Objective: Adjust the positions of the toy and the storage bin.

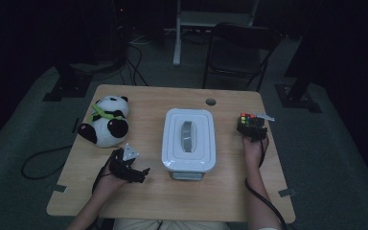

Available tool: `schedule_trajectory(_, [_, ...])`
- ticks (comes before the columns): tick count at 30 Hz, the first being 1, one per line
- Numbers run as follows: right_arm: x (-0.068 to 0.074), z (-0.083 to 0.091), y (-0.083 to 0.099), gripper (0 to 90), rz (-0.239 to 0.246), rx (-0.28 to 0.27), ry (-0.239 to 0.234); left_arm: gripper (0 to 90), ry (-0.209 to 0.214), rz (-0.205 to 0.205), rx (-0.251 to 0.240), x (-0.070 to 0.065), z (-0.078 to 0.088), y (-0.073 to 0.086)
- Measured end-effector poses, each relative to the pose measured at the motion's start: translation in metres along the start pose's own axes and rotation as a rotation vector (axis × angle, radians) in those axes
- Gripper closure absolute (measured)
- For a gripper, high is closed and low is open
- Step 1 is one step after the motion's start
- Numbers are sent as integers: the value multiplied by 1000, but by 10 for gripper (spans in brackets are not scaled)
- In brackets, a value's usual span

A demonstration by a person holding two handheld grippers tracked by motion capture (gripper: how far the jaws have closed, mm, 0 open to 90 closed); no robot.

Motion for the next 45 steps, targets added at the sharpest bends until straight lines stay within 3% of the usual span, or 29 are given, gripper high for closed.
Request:
schedule_trajectory(5, [-2, 3, -1, 338, 49, 20, -10, 16, 4, 1, -3, -1, 0, 1])
schedule_trajectory(17, [-22, 33, 12, 341, 70, 19, -52, 15, -1, 14, -19, 1, 6, 2])
schedule_trajectory(24, [-32, 61, 32, 341, 104, 14, -72, 15, -5, 35, -17, 2, 12, 6])
schedule_trajectory(34, [-41, 103, 70, 340, 115, -5, -116, 16, -14, 32, -3, 1, 16, 13])
schedule_trajectory(37, [-43, 113, 78, 340, 104, -2, -127, 15, -9, 52, -5, 2, 17, 16])
schedule_trajectory(39, [-44, 119, 83, 340, 109, -6, -122, 15, 6, 78, -18, 3, 18, 17])
schedule_trajectory(45, [-49, 136, 98, 340, 134, -14, -104, 15, 0, 70, -8, 2, 20, 23])
Point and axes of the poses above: each handheld gripper's, and its own axes: z roughly backward along the jaws, y roughly out of its underside, x roughly to its left, the point moved 5 cm from there along -z, roughly forward along the jaws, and after that the axes turned 10 degrees about -z, right-handed, at the moved point
